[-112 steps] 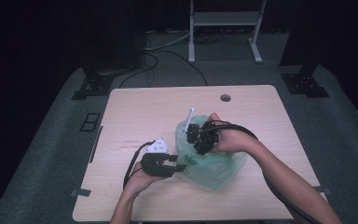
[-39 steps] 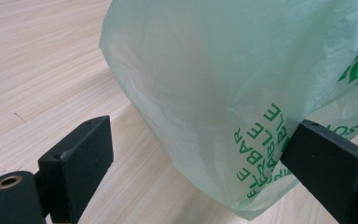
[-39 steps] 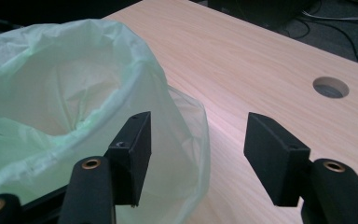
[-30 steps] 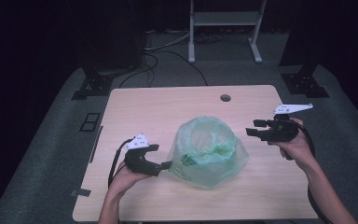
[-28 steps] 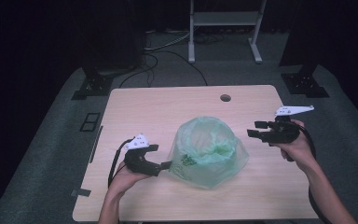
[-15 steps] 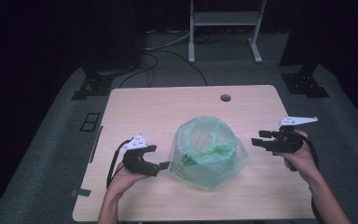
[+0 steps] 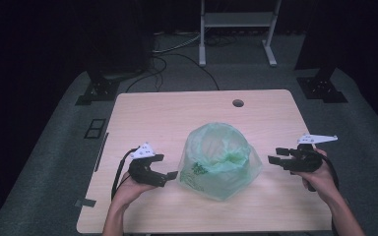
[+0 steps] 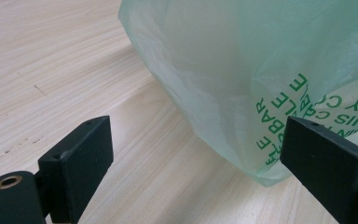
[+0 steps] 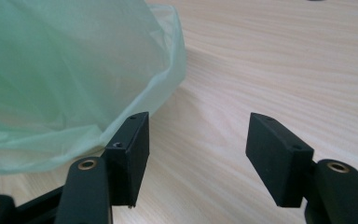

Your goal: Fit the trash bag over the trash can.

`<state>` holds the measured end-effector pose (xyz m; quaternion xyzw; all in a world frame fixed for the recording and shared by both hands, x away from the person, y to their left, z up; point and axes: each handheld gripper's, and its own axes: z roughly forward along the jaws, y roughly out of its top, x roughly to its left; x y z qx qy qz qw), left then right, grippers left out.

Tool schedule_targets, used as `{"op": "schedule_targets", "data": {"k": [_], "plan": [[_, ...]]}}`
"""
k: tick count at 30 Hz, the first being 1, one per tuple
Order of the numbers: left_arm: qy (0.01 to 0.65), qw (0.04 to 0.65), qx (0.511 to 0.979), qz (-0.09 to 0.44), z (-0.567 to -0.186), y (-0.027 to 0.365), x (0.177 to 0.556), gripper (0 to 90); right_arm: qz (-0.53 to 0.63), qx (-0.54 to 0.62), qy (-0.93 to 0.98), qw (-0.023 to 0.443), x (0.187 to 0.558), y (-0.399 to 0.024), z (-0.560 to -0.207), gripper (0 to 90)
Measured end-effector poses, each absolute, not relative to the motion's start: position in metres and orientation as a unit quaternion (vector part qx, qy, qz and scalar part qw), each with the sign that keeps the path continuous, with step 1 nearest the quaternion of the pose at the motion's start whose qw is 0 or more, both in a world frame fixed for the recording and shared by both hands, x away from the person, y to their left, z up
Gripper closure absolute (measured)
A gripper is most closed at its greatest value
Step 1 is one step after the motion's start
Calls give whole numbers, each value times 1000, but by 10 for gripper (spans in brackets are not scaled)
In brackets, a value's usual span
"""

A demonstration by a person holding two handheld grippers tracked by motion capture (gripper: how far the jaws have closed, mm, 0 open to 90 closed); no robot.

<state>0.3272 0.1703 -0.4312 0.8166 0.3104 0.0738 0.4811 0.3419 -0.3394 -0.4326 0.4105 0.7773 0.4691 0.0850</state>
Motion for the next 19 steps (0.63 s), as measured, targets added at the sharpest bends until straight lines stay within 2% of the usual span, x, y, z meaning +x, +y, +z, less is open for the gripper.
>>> {"op": "schedule_targets", "data": {"k": [19], "plan": [[306,475,822,70,-432,169,326,84,486,422,760,88,304,-351,-450,364]]}}
